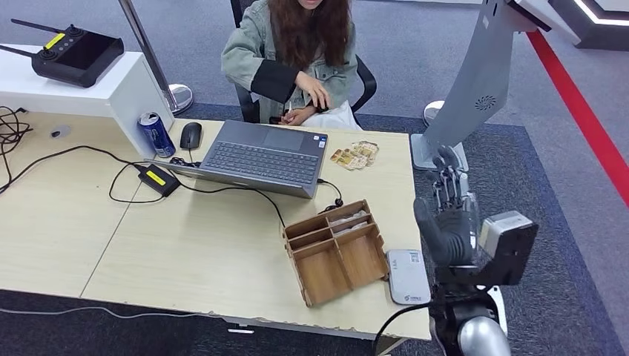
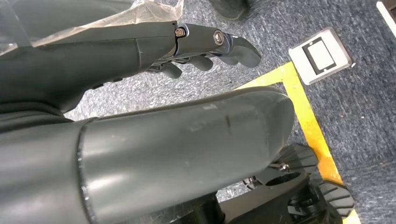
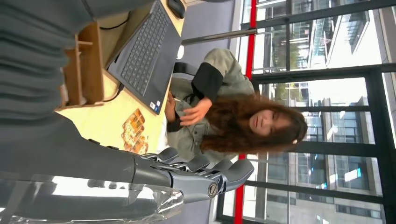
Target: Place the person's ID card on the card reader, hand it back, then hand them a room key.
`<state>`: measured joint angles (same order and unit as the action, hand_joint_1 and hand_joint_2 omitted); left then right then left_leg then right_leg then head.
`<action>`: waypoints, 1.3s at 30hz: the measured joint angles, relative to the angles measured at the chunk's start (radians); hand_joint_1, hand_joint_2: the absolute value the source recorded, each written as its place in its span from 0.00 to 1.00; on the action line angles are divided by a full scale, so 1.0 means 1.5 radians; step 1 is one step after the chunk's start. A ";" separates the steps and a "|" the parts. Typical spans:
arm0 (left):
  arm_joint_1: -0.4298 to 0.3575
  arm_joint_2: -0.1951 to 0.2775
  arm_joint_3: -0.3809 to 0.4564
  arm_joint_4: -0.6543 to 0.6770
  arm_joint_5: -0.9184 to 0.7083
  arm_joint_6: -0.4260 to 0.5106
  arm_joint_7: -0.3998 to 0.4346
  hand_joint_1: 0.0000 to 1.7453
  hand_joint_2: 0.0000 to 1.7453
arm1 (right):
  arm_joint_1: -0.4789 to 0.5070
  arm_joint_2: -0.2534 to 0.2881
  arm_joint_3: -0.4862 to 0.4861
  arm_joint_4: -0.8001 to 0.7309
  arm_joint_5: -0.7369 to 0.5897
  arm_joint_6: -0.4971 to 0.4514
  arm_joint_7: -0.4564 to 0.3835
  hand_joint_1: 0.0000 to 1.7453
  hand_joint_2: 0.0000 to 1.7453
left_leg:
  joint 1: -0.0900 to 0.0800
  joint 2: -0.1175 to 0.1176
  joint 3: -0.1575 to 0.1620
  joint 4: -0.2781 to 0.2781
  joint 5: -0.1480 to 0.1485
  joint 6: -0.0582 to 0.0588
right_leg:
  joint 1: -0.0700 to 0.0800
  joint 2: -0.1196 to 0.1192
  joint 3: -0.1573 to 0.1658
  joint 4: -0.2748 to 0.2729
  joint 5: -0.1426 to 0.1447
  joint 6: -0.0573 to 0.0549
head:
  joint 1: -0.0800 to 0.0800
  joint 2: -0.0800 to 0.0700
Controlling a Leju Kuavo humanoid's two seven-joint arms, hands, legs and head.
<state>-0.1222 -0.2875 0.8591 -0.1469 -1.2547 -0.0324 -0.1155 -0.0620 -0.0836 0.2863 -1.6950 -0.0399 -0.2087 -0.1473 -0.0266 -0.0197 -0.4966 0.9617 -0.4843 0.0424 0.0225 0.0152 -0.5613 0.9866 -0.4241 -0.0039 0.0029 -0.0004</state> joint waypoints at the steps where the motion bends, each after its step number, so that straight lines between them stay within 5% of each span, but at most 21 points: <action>1: 0.000 0.000 0.002 0.000 0.002 0.001 0.001 0.00 0.00 | 0.014 -0.002 -0.009 -0.005 -0.001 0.005 -0.007 0.00 1.00 | 0.000 0.000 0.000 0.000 0.000 0.000 | 0.000 0.000 0.000 0.000 0.000 0.000 | 0.000 0.000; 12: -0.002 0.000 0.021 0.000 0.016 0.010 0.011 0.00 0.00 | 0.108 -0.002 -0.073 0.052 -0.038 0.034 -0.071 0.00 1.00 | 0.000 0.000 0.000 0.000 0.000 0.000 | 0.000 0.000 0.000 0.000 0.000 0.000 | 0.000 0.000; 39: -0.003 0.000 0.030 0.000 0.016 0.012 0.010 0.00 0.00 | 0.116 0.023 -0.072 0.153 -0.063 0.028 -0.107 0.00 1.00 | 0.000 0.000 0.000 0.000 0.000 0.000 | 0.000 0.000 0.000 0.000 0.000 0.000 | 0.000 0.000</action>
<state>-0.1273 -0.2876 0.9042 -0.1469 -1.2301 -0.0147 -0.1012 0.1117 -0.0495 0.1785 -1.4650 -0.1337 -0.1667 -0.3078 -0.0264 -0.0194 -0.4972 0.9615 -0.4842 0.0423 0.0226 0.0151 -0.5613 0.9871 -0.4243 -0.0041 0.0027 -0.0004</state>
